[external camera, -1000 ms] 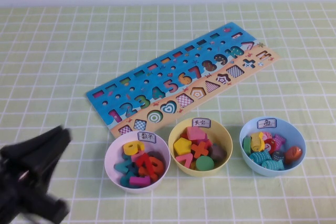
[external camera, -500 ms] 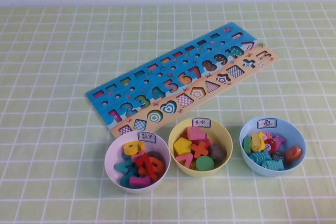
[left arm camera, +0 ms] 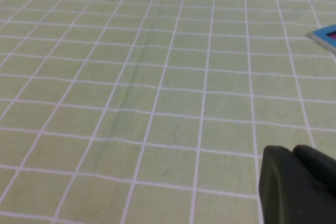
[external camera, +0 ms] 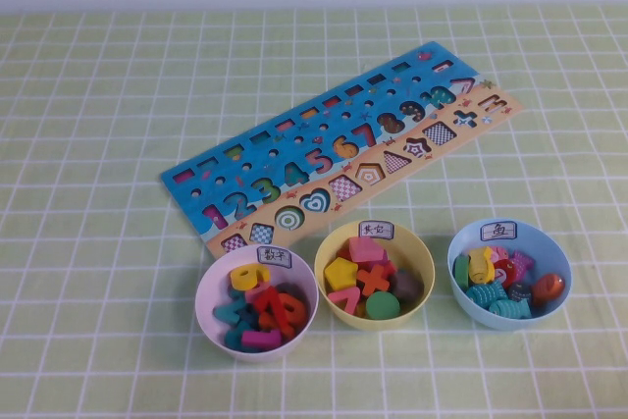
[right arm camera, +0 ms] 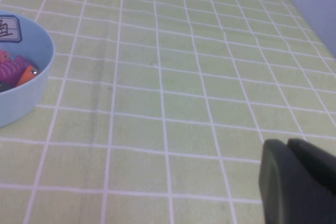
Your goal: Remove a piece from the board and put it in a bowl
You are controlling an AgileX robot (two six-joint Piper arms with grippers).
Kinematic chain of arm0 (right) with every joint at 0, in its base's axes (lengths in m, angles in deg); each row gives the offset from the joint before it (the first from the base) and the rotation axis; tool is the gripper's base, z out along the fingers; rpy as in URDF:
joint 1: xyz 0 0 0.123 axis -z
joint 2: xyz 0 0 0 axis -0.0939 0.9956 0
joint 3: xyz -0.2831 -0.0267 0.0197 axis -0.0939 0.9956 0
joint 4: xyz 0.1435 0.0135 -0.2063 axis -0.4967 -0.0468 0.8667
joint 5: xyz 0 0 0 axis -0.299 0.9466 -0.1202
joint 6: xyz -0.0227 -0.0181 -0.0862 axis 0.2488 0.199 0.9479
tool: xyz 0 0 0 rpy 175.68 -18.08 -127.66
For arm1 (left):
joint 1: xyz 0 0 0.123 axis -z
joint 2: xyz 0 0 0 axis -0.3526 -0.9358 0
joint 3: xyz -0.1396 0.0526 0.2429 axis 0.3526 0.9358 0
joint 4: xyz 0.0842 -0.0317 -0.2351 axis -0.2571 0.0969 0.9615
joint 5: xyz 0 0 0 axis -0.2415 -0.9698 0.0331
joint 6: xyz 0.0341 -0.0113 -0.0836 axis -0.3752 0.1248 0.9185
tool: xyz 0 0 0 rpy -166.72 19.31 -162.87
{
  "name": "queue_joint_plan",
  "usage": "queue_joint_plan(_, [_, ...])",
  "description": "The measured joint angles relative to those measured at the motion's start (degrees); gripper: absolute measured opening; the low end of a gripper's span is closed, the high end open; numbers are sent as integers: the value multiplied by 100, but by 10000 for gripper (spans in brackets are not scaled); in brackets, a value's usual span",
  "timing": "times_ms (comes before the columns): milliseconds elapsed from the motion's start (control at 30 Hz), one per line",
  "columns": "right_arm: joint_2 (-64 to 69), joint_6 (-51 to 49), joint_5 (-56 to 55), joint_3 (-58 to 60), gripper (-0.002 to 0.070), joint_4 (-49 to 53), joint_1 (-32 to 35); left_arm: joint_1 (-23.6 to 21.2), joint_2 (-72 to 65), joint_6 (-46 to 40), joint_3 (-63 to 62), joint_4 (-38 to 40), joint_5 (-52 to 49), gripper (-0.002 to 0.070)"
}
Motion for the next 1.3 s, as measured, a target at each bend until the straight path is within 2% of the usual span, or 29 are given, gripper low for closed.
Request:
queue_joint_plan(200, [0, 0, 0, 0, -18, 0, 0, 0, 0, 0, 0, 0, -24, -3])
queue_joint_plan(500, [0, 0, 0, 0, -18, 0, 0, 261, 0, 0, 0, 11, -33, -4])
queue_joint_plan(1300, [0, 0, 0, 0, -18, 0, 0, 261, 0, 0, 0, 11, -47, -4])
